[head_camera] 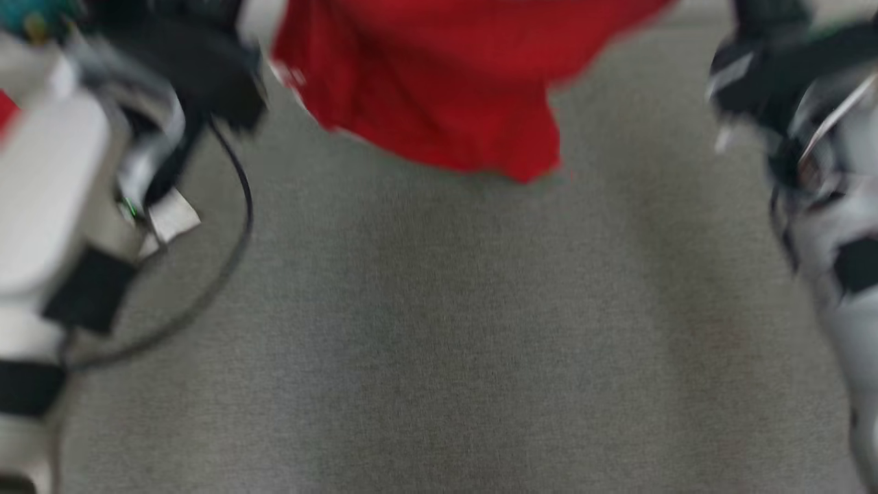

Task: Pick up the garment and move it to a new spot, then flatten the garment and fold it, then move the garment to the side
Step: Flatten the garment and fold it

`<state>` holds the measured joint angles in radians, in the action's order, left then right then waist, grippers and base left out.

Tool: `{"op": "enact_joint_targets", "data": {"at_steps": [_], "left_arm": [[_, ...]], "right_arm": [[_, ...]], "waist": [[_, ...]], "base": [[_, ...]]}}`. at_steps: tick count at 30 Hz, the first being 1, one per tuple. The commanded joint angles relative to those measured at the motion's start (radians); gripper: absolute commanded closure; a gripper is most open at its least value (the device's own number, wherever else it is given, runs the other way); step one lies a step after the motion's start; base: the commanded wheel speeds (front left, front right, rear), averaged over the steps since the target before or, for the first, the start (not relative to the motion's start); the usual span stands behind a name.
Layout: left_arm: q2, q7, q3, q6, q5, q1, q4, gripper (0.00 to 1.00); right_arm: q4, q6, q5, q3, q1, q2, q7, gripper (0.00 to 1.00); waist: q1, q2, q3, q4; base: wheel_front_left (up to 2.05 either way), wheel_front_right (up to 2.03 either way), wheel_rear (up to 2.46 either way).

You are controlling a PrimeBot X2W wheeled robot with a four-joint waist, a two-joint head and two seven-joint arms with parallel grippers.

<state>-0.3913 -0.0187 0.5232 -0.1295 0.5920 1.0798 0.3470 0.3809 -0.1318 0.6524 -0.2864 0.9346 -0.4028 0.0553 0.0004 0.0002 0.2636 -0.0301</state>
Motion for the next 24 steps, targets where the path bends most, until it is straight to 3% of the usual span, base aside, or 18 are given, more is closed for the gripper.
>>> {"op": "enact_joint_targets", "data": {"at_steps": [1, 4, 13, 19, 24], "left_arm": [[-0.004, 0.027, 0.001, -0.001, 0.028, 0.134, 0.046, 1.00], [0.005, 0.050, 0.012, -0.001, 0.062, 0.315, 0.122, 1.00], [0.036, 0.019, 0.034, 0.000, 0.115, 0.659, 0.315, 1.00], [0.060, -0.023, 0.087, 0.000, 0.165, 0.770, 0.392, 1.00], [0.055, -0.068, 0.137, 0.000, 0.229, 0.763, 0.424, 1.00]], "right_arm": [[0.030, 0.002, 0.025, -0.004, 0.142, 0.002, -0.036, 1.00], [0.092, 0.002, 0.052, 0.004, 0.342, 0.008, -0.076, 1.00], [0.291, 0.002, 0.058, -0.013, 0.713, 0.030, -0.080, 1.00], [0.362, 0.002, 0.066, -0.070, 0.824, 0.031, -0.039, 1.00], [0.389, 0.002, 0.098, -0.122, 0.822, 0.016, -0.003, 1.00]], "waist": [[-0.0004, -0.0002, 0.205, -0.019], [-0.0004, -0.0002, 0.273, -0.034], [-0.0004, -0.0002, 0.378, -0.057], [-0.0004, -0.0002, 0.410, -0.060], [-0.0004, -0.0002, 0.421, -0.062]], "base": [[0.00, 0.00, 0.00], [0.00, 0.00, 0.00], [0.00, 0.00, 0.00], [0.00, 0.00, 0.00], [0.00, 0.00, 0.00]]}}
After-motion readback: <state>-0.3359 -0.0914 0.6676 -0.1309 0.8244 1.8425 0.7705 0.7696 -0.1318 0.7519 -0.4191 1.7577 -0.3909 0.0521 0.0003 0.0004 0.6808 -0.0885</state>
